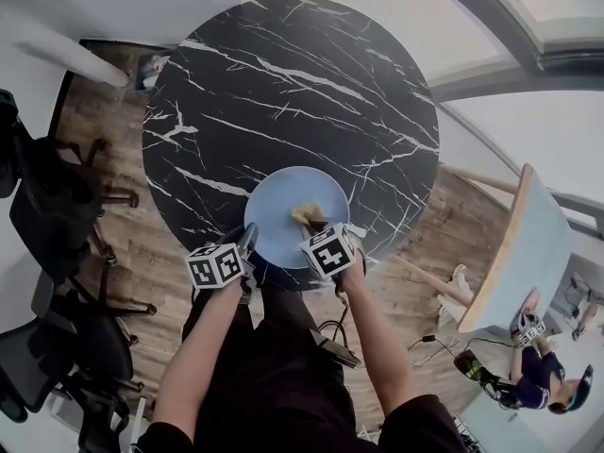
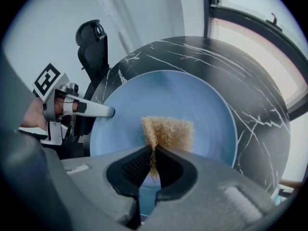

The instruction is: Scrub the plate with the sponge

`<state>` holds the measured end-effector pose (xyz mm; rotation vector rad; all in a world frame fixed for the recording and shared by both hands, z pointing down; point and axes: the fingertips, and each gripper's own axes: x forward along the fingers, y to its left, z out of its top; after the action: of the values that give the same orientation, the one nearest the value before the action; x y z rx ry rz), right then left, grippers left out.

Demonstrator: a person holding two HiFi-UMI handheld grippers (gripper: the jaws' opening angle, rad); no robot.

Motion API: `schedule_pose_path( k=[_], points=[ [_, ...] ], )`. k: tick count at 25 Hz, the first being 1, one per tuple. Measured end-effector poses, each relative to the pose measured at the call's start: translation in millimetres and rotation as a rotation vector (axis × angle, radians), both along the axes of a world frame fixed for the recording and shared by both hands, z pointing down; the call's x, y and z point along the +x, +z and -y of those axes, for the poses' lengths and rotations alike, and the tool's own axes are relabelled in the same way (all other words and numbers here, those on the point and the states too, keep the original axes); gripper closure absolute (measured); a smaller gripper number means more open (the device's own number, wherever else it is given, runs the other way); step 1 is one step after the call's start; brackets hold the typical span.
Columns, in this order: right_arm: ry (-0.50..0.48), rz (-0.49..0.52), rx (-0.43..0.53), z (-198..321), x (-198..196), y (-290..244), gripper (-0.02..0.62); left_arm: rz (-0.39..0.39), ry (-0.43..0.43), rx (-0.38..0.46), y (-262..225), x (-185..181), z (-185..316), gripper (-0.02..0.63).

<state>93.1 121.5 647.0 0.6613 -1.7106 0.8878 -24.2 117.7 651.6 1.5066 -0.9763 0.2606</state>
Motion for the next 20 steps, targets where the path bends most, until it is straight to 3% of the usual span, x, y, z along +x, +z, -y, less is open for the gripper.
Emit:
schedule_pose_path(
  k=[14,20],
  points=[
    [0.119,-0.107,0.038,24,60,2,0.574,-0.005,-0.011,-0.009,1,0,0,0.581],
    [0.058,-0.139,0.096,25,47,-7,0.574,0.013,-0.054,-0.015,1,-1,-2,0.583]
  ],
)
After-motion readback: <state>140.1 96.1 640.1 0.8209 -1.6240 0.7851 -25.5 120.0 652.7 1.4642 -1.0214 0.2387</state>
